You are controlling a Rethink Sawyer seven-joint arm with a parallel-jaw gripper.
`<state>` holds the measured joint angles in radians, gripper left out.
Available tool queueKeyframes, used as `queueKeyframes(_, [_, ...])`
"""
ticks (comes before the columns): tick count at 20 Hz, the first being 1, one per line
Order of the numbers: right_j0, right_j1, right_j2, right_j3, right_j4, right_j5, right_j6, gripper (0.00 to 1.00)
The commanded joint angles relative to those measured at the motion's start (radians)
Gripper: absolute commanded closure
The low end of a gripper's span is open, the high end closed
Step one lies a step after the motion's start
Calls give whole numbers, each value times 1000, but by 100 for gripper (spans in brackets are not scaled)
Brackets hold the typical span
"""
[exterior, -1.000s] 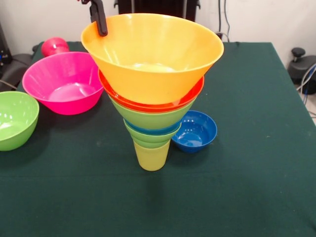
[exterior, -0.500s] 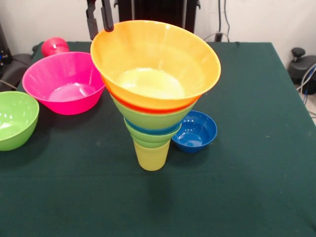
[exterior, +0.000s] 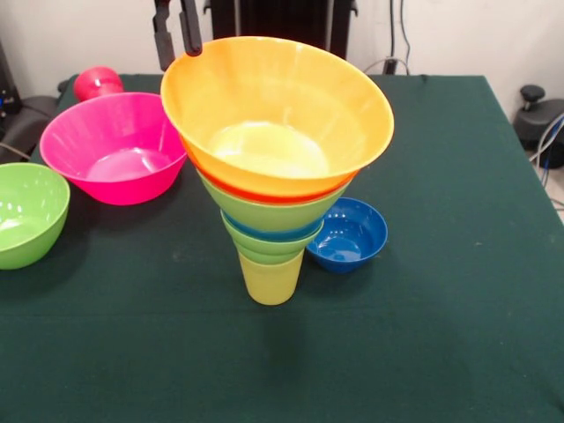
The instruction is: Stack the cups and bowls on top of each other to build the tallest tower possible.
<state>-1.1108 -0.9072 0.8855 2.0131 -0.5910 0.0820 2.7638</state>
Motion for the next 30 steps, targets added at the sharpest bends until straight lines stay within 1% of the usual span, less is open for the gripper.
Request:
queueKeyframes(1, [11,25,17,33,-41,64,-104,0])
queueKeyframes(4, [-22,7,62,50,-15,82,-113,0])
queueKeyframes(5, [-50,-14,98,61,11,104,-124,0])
queueKeyframes(8, [-97,-58,170,81,65,150,-140,0])
queueKeyframes(9, [-119,-83,203,88,95,175,-149,0])
queueKeyframes(11, [-139,-108,237,87,127,206,-159,0])
queueKeyframes(16, [-164,-126,284,53,172,259,-177,0])
queueKeyframes(19, [-180,-158,320,47,212,290,-174,0])
queueKeyframes(23, [-194,-185,343,24,241,329,-182,0])
queueKeyframes(27, [-228,-179,374,-26,264,402,-243,0])
queueKeyframes(30, [-224,-147,357,-89,245,454,-286,0])
